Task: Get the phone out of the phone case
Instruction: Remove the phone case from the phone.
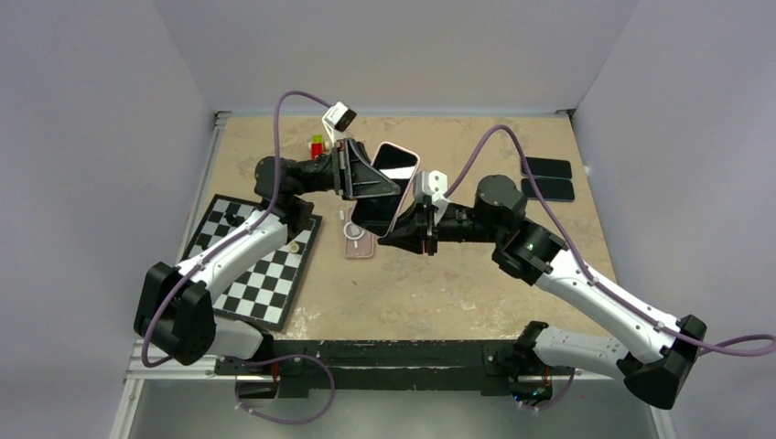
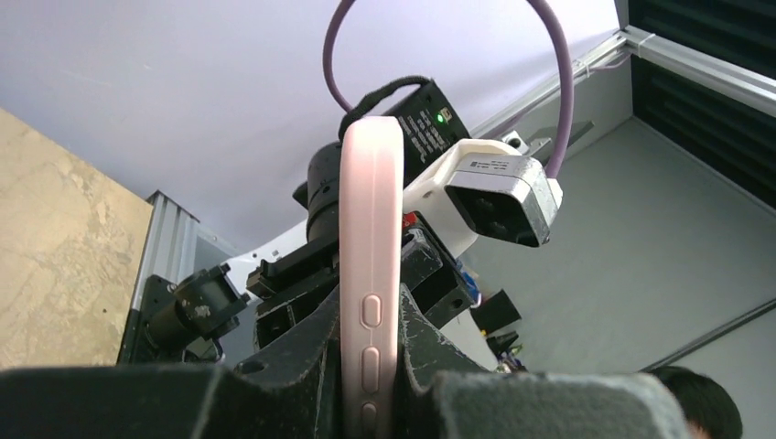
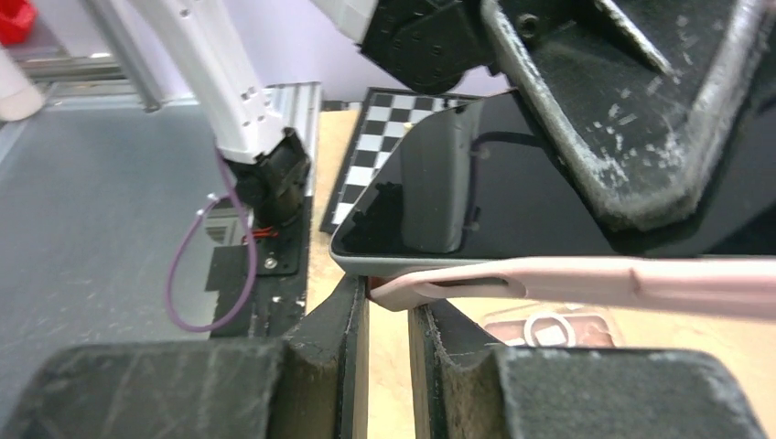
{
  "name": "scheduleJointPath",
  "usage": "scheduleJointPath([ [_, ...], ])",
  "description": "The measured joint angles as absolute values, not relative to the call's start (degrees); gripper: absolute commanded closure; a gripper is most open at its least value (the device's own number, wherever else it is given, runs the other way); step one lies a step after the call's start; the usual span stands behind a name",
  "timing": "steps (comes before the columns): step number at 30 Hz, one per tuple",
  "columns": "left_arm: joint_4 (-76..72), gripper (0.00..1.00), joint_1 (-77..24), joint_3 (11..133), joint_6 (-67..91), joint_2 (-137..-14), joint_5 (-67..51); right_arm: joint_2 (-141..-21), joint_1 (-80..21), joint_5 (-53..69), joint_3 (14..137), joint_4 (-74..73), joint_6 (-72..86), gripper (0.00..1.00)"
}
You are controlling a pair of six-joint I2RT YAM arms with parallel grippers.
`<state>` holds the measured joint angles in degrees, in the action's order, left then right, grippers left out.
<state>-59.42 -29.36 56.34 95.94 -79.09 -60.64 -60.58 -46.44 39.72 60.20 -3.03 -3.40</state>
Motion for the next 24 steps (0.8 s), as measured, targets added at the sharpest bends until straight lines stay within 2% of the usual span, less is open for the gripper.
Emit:
scheduleJointPath([
  [9,-54.61,1.0,-29.26,55.37,89.03,-76.84,-52.64,-56.38,-48.8,19.51,55.44,-0.19,-1.37,1.0],
  [16,-50.06,1.0,-29.26,52.29,83.72,-75.44,-46.35,-55.2,-48.82,14.17,52.21,1.26,6.79,1.0],
  [18,-48.47,1.0,-29.26,51.55,82.08,-74.67,-45.19,-55.51,-48.8,14.04,52.14,0.58,9.54,0.91],
  [21,-41.89,1.0,-29.26,51.22,76.4,-72.44,-43.88,-56.27,-48.66,14.2,52.16,-1.15,12.43,0.65],
  [23,-35.11,1.0,-29.23,51.53,70.13,-70.46,-42.72,-56.66,-48.49,14.48,52.16,-2.96,13.43,0.52],
  [24,-30.94,1.0,-29.21,52.01,66.72,-69.49,-42.0,-56.71,-48.31,14.52,52.14,-3.57,14.04,0.41],
])
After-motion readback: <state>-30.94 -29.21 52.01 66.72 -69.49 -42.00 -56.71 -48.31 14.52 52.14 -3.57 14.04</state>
